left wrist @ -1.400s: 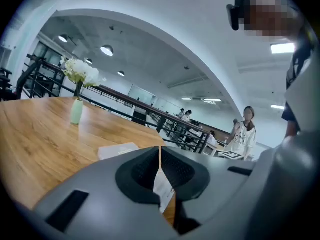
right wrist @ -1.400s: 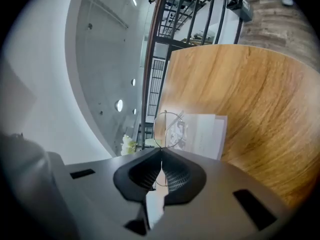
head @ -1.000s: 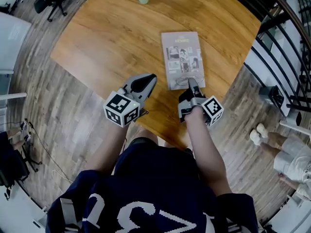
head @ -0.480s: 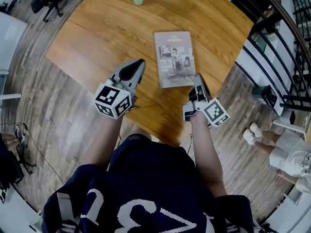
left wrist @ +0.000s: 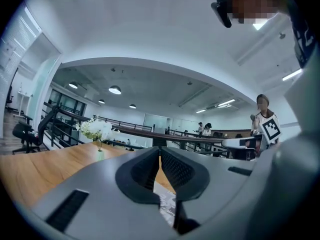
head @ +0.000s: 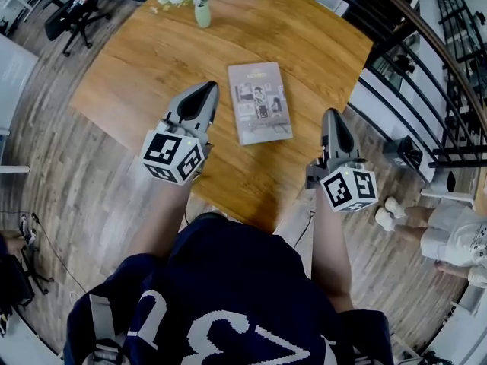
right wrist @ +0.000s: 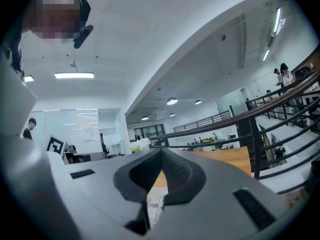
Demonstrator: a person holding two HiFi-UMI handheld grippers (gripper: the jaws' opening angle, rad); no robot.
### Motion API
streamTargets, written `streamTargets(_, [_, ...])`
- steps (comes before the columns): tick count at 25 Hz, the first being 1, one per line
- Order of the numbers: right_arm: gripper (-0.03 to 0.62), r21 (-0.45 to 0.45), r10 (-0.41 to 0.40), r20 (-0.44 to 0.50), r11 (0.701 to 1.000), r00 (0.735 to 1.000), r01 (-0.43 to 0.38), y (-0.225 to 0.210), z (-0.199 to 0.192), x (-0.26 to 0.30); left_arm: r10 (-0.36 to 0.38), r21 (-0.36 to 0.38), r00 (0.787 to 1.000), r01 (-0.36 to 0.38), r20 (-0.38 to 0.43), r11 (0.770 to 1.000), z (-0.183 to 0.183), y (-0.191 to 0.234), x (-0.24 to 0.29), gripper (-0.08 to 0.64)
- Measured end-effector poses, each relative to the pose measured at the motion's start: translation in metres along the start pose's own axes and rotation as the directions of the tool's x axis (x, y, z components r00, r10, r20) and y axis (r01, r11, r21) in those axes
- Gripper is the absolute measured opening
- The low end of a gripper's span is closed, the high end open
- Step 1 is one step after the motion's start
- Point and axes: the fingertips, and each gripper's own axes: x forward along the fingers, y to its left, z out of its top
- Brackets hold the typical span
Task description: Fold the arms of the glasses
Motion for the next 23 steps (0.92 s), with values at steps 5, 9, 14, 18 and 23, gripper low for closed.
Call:
streamTargets(5, [0.025,-0.063,0.014,0.051,0.998,0.999,-0.011,0.016,0.028,-0.009,0.01,0.045,0.999,-0.012,0.041,0.999,0.02,-0.007,-0.006,0.026])
streamTargets(9, [0.025,-0.119,0.023,0.065,0.993,0.998,-0.015,0.026,0.038,-0.011,0.026,0.061,0.996,-0.031,0.08,0.998,0.034,-0.008,-0.012,0.026])
streamTargets(14, [0.025,-0.154,0.011,0.068,0.988,0.998,0.0,0.031,0.046,-0.014,0.029,0.069,0.995,-0.036,0.099,0.997,0.043,-0.01,-0.017,0.026])
streamTargets(18, [0.025,-0.165,0.007,0.076,0.986,0.997,0.006,0.033,0.05,-0.016,0.03,0.066,0.994,-0.037,0.106,0.997,0.045,-0.01,-0.02,0.026])
streamTargets(23, [0.026,-0.17,0.011,0.094,0.985,0.995,0.005,0.037,0.057,-0.019,0.032,0.07,0.992,-0.041,0.124,0.997,0.05,-0.011,-0.024,0.026])
